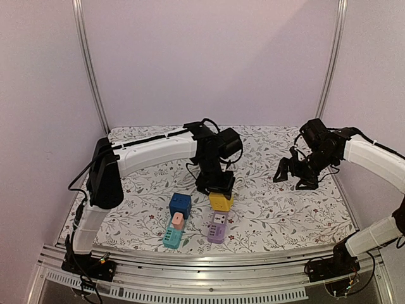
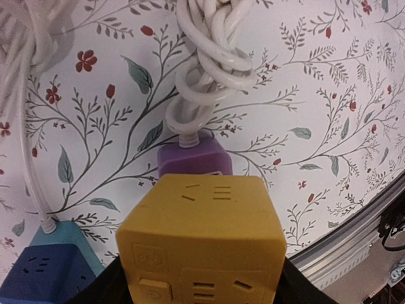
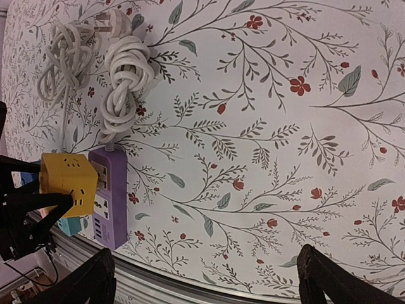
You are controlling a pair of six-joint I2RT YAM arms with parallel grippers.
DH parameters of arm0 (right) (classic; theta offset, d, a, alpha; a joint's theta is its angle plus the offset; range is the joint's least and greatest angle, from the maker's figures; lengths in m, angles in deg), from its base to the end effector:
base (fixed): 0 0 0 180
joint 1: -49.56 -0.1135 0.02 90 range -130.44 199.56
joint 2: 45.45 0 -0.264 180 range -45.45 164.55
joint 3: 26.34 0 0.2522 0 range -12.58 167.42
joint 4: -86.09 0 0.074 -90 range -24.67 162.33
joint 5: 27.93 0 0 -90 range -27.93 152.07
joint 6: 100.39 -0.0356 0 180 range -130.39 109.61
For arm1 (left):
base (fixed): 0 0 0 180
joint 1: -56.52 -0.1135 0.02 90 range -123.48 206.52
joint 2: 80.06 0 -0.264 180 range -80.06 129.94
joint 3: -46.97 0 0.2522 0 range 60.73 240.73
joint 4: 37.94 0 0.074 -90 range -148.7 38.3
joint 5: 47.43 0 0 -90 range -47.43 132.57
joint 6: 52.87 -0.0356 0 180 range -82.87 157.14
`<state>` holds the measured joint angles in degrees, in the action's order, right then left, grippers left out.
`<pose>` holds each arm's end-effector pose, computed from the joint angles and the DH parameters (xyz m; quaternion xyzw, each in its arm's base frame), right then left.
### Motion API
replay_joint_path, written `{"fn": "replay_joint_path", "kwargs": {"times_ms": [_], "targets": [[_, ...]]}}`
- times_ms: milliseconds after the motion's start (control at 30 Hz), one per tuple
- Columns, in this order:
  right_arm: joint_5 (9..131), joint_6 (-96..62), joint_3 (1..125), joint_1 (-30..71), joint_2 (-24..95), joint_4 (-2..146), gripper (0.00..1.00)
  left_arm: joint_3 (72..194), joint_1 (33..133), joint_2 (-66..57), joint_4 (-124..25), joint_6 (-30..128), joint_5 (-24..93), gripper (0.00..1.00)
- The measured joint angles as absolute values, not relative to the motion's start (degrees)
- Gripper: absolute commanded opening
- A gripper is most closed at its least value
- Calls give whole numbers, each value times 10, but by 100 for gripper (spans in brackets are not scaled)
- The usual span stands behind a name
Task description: Insert the plug
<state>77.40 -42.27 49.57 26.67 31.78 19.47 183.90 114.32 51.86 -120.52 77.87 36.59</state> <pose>0.2308 0.1076 0.2648 0.0508 0.9718 0.2035 0.1081 0.2479 -0.4007 0.2251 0.1528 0.9810 -0.1158 0.0312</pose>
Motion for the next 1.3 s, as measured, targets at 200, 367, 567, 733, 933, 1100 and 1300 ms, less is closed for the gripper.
{"fn": "replay_joint_path", "kwargs": {"times_ms": [200, 367, 567, 733, 933, 1100, 1300], "targets": [[774, -423, 493, 267, 311, 196, 99, 1843, 1143, 520, -1210, 776, 386, 0], [774, -423, 489, 267, 310, 196, 99, 1845, 1143, 523, -1211, 776, 395, 0], [775, -423, 485, 267, 310, 196, 99, 1845, 1143, 528, -1211, 772, 396, 0], [776, -424, 485, 267, 306, 197, 99, 1845, 1144, 528, -1210, 772, 397, 0], [776, -427, 470, 267, 293, 197, 99, 1845, 1150, 528, -1210, 772, 409, 0], [776, -427, 461, 267, 289, 198, 99, 1846, 1163, 528, -1210, 779, 432, 0], [777, -429, 451, 267, 288, 199, 99, 1847, 1182, 528, -1209, 794, 468, 0]]}}
